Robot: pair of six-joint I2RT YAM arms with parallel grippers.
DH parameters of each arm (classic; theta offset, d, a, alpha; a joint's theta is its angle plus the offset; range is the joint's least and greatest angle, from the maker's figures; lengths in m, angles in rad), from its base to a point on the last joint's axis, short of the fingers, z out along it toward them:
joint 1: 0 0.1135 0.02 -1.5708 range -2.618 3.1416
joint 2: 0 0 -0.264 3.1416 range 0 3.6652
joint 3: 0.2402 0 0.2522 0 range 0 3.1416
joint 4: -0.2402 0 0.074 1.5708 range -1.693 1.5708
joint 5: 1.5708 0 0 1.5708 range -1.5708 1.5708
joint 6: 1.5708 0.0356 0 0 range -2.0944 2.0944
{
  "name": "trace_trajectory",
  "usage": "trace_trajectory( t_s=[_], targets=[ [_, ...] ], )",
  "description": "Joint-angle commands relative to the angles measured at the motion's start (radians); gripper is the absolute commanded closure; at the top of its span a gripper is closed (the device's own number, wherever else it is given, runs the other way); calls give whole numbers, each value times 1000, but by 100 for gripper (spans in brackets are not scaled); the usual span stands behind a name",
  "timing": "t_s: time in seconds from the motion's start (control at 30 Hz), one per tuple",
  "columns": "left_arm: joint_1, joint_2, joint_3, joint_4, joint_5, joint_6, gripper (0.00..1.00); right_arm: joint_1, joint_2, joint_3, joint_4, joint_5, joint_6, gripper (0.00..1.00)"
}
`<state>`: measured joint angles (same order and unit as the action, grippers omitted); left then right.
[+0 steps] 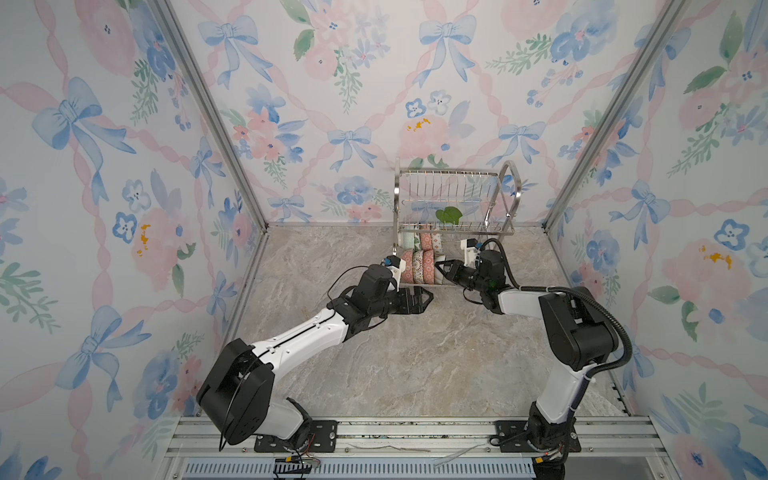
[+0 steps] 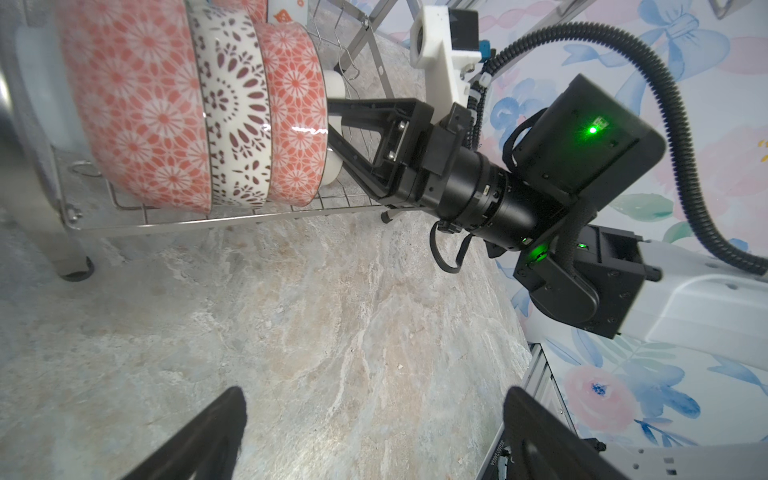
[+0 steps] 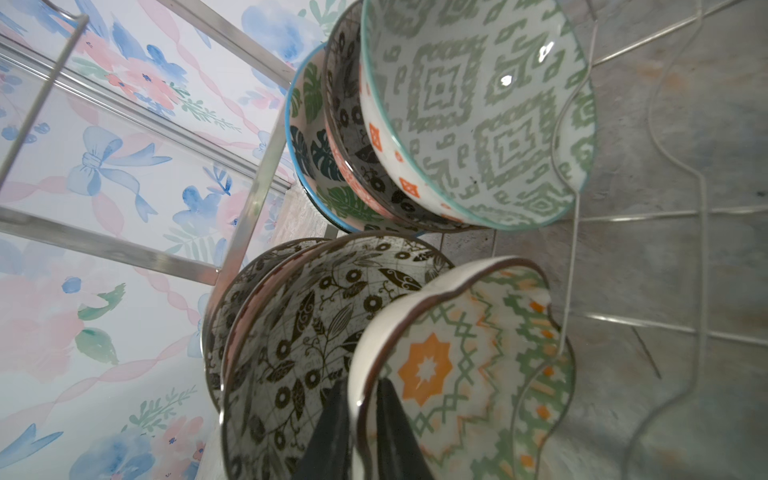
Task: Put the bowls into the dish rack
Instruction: 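Lower the flower-shaped bowl into the rack slot beside the leaf-print bowl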
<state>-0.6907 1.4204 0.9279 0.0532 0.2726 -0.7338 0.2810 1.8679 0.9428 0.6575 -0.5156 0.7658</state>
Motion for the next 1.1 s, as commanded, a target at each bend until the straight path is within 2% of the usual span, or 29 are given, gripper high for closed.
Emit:
trace_trajectory(
  t_s=[0.0,0.33,0.6,1.07],
  targets=[
    [8,9,29,-1,-9,4,2,-5,-27,10,-69,5,-23,81],
    [7,8,32,-1,-10,1,2,-5,-57,3,-87,4,-32,75],
    [8,7,32,-1,-12,0,2,-5,-113,-38,-92,17,-39,65],
    [8,-13,34,-20,-29,11,2,-12,-180,-76,-127,34,-62,61]
  ],
)
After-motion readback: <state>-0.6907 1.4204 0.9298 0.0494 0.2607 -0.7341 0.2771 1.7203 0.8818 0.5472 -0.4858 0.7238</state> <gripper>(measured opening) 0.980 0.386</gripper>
